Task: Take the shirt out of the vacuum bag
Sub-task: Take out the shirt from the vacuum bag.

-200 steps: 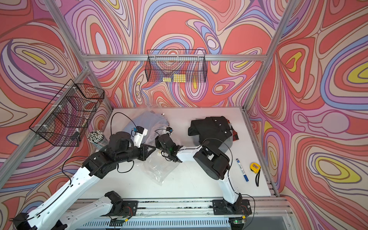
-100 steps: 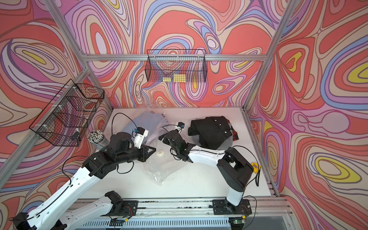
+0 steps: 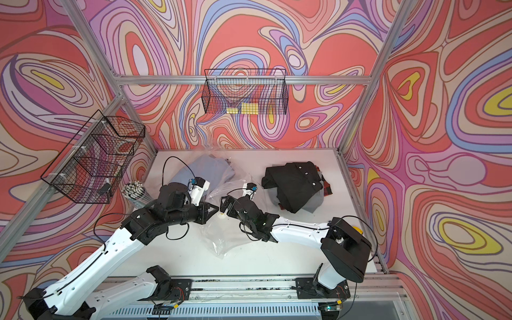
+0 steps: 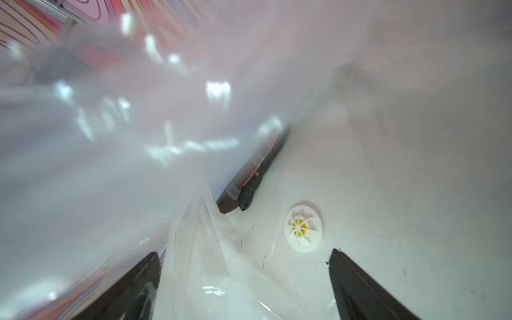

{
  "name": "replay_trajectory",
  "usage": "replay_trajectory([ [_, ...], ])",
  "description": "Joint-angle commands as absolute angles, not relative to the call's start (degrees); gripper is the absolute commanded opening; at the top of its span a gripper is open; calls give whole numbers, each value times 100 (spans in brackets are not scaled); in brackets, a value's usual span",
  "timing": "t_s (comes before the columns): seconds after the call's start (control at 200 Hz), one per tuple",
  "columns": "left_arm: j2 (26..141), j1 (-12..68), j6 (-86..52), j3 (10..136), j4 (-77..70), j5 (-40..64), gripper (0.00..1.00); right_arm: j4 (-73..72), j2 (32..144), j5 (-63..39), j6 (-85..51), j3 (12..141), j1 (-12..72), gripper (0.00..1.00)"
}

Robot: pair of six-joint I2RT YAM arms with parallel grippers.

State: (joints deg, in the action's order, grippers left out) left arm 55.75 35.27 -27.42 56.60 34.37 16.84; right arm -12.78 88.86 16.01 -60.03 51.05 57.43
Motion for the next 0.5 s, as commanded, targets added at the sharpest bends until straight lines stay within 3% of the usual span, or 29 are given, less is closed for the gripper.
replay_trajectory([
  [0.0, 5581, 3551, -2655, 5897, 3459, 1574, 0, -1321, 8600, 1651, -6138, 5097, 5925, 98],
  [0.25, 5717, 3551, -2707, 6005, 3384, 1615, 0, -1196, 8849, 1834, -6245, 5178, 6232, 98],
  [0.491, 5704, 3551, -2698, 6173, 3399, 1755, 0, -2303, 9277, 2121, -6132, 4943, 6081, 98],
])
